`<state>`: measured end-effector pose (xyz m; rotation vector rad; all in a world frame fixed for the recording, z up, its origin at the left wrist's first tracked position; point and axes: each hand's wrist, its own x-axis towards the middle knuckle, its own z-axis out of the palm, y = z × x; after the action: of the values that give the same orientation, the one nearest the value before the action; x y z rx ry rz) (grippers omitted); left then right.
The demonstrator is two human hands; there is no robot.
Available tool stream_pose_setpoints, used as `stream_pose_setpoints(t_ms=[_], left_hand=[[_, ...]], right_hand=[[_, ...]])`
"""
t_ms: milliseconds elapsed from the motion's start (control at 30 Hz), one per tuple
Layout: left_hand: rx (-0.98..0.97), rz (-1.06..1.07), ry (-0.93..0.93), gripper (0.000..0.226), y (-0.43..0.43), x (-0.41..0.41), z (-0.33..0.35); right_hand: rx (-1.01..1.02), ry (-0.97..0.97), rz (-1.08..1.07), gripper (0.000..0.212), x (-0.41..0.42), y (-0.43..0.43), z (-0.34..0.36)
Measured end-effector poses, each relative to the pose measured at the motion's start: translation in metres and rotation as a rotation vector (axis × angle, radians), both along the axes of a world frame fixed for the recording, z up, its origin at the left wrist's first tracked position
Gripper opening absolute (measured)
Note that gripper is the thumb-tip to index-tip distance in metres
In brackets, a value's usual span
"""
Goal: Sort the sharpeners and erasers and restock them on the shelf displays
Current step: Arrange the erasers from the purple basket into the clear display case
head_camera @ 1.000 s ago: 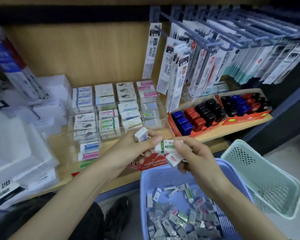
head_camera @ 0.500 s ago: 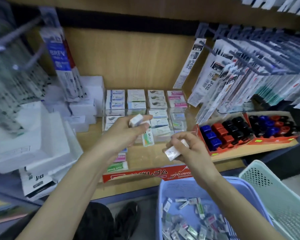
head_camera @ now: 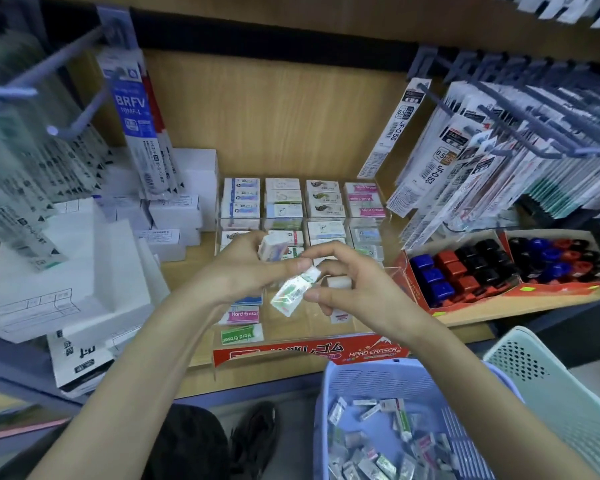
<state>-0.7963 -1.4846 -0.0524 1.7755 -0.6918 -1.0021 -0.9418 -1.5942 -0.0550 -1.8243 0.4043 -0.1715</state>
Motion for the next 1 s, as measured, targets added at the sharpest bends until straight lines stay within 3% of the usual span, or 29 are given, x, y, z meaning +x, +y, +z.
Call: stream_pose_setpoints(t_ms=[133,267,433,500,767,833,900,1000], left_hand=[[-0.039,0.061,0.108,0.020,0.001,0.006,0.003],[-0.051,0.139,0.103,0.025,0.003,0.017,0.000],[-0.070,0.290,0.030,0.025,0.010,0.031,-0.003],[-0.062,0.265,-0.008,0.027,0.012,0.032,-0.001],[-0.054,0.211,-0.211,0.032,0.009,0.032,-0.004],[-0.037,0.203,-0.288,0.030,0.008,0.032,-0.004],[0.021,0.177,-0.403,0.027,0.008,0.030,-0.003],[0.102,0.115,-0.539,0.026,0.010,0.027,-0.001]], right_hand=[[0.092,-0.004,-0.188,0.028,0.013,-0.002,-0.008],[-0.067,0.011,-0.294,0.027,0.041,-0.006,-0.021],[-0.427,0.080,-0.455,0.026,0.061,-0.025,-0.036],[-0.591,0.161,-0.447,0.031,0.066,-0.031,-0.042],[-0.894,0.458,-0.234,0.031,0.085,-0.034,-0.041],[-0.879,0.444,-0.202,0.031,0.080,-0.033,-0.038],[-0.735,0.290,-0.247,0.031,0.070,-0.029,-0.031],[-0.168,-0.001,-0.297,0.016,0.051,-0.008,-0.011]])
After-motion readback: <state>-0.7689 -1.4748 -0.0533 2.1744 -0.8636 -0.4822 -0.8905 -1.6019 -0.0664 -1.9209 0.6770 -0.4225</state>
